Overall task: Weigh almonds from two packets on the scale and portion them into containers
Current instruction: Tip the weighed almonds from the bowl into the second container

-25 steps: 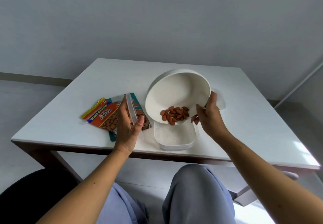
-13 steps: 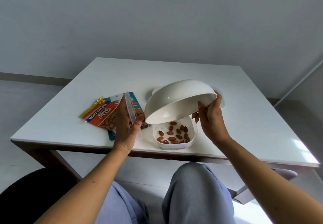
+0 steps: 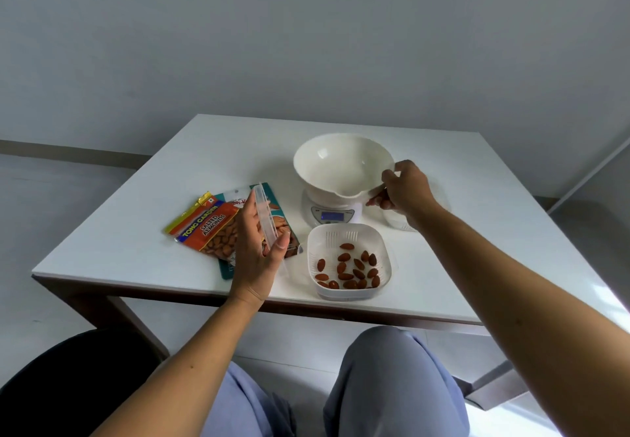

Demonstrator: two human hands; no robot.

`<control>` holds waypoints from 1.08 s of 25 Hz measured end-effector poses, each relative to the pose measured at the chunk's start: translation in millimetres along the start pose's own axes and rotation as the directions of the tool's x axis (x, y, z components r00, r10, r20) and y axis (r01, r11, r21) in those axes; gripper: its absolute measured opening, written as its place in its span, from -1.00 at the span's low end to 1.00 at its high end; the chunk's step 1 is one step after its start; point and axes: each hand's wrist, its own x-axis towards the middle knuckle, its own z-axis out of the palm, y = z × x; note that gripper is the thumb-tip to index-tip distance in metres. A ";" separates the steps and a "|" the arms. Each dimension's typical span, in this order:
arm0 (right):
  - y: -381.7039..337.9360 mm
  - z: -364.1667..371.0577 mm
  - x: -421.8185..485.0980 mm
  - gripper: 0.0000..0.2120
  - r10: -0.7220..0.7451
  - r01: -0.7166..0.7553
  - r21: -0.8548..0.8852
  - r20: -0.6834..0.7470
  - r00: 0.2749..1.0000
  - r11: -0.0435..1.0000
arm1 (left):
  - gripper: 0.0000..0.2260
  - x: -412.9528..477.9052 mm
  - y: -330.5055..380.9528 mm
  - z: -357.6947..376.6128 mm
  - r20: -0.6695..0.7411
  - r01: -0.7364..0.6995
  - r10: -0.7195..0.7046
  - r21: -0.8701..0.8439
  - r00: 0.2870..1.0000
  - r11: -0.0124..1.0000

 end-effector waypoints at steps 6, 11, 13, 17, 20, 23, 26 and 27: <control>10.1 21.4 16.1 -0.70 0.032 -0.032 -0.101 -0.004 0.999 0.994 | -0.23 0.9 -0.7 -0.6 0.018 -0.003 0.003 0.000 1.000 1.000; 13.5 25.4 23.4 -0.68 0.024 -0.026 -0.177 -0.009 1.000 0.984 | -0.24 0.6 1.5 -0.7 0.033 0.001 -0.001 0.012 0.999 1.000; 13.5 21.8 20.2 -0.65 0.034 -0.032 -0.171 0.007 0.999 0.985 | -0.23 0.2 3.7 -0.6 0.037 0.017 -0.017 0.008 0.999 1.000; 10.7 13.0 -6.2 -0.59 -0.090 0.088 -0.284 0.006 0.996 0.955 | -0.11 0.1 2.6 0.4 0.114 -0.007 0.003 0.040 0.993 0.999; 23.3 -5.1 -34.7 -0.74 -0.369 0.309 -0.439 -0.056 0.928 0.844 | -0.04 -0.9 3.3 0.5 0.231 -0.051 0.022 0.120 0.973 0.991; 51.5 -25.2 -61.8 -0.84 -0.328 0.286 -0.320 -0.085 0.941 0.903 | 0.00 -2.3 16.4 0.4 0.428 -0.171 0.062 0.220 0.902 0.960; 79.3 -27.7 -85.5 -0.70 -0.139 0.144 -0.207 0.039 0.990 0.968 | 0.04 -4.2 35.6 10.6 0.571 -0.358 0.021 0.486 0.821 0.797; 84.8 -26.2 -89.8 -0.65 -0.103 0.114 -0.159 0.075 0.992 0.981 | 0.07 -3.8 41.3 16.0 0.597 -0.402 -0.014 0.557 0.802 0.727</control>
